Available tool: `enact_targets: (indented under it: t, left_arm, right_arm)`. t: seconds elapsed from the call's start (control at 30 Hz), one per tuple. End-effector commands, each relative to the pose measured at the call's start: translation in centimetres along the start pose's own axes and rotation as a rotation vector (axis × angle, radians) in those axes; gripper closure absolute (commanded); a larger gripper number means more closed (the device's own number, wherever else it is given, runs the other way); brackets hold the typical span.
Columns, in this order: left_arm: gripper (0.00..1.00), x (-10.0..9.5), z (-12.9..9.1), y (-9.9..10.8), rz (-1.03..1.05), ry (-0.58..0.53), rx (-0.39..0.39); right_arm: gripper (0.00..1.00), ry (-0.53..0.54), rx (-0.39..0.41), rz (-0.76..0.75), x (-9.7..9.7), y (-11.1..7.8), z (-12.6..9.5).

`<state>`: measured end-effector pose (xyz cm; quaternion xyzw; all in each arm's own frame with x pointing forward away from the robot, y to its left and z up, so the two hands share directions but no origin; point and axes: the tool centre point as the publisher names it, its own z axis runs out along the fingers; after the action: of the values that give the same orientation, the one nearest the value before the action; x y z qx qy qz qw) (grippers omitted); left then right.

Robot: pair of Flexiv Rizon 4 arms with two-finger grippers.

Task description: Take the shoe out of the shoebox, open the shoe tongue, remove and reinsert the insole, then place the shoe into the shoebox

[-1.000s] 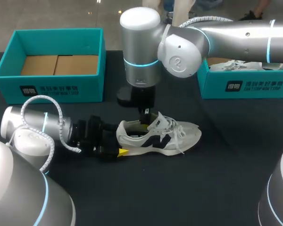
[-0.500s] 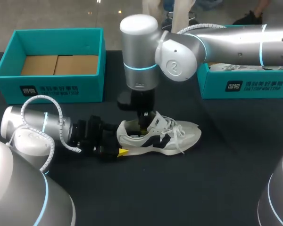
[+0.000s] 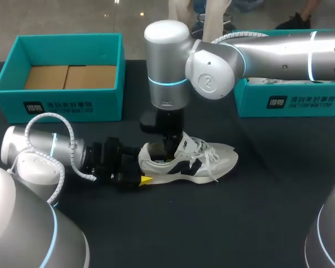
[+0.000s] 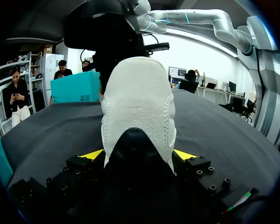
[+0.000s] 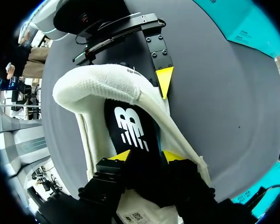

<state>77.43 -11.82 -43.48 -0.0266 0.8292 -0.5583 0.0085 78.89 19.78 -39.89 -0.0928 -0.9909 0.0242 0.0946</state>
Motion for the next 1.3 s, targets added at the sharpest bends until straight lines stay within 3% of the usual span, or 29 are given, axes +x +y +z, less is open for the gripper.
enact_targets:
  t: [0.03, 0.3, 0.33, 0.37, 0.4, 0.73, 1.03, 1.3]
  left_arm:
    - [1.00, 0.1, 0.3, 0.5, 0.001, 0.000, -0.002]
    - [1.00, 0.1, 0.3, 0.5, 0.001, 0.000, -0.002]
    - [1.00, 0.1, 0.3, 0.5, 0.001, 0.000, -0.002]
    - [1.00, 0.1, 0.3, 0.5, 0.001, 0.000, -0.002]
    - [1.00, 0.1, 0.3, 0.5, 0.001, 0.000, -0.002]
    - [1.00, 0.1, 0.3, 0.5, 0.001, 0.000, -0.002]
    - [1.00, 0.1, 0.3, 0.5, 0.001, 0.000, -0.002]
    - [1.00, 0.1, 0.3, 0.5, 0.001, 0.000, -0.002]
  right_arm:
    - [0.58, 0.033, -0.007, -0.002, -0.7, 0.9, 2.5]
    - [0.56, 0.087, -0.010, -0.006, 0.2, 1.5, 5.5]
    - [0.61, 0.094, -0.006, -0.004, 0.3, 1.5, 5.7]
    - [0.74, 0.098, 0.002, -0.003, 0.4, 1.4, 5.8]
    - [1.00, 0.099, 0.002, -0.003, 0.5, 1.4, 6.0]
    - [1.00, 0.107, 0.013, -0.002, 0.9, 0.9, 6.4]
    - [1.00, 0.080, 0.014, 0.004, 1.0, 0.8, 4.4]
    - [1.00, 0.049, -0.006, 0.000, 1.7, 0.6, 1.5]
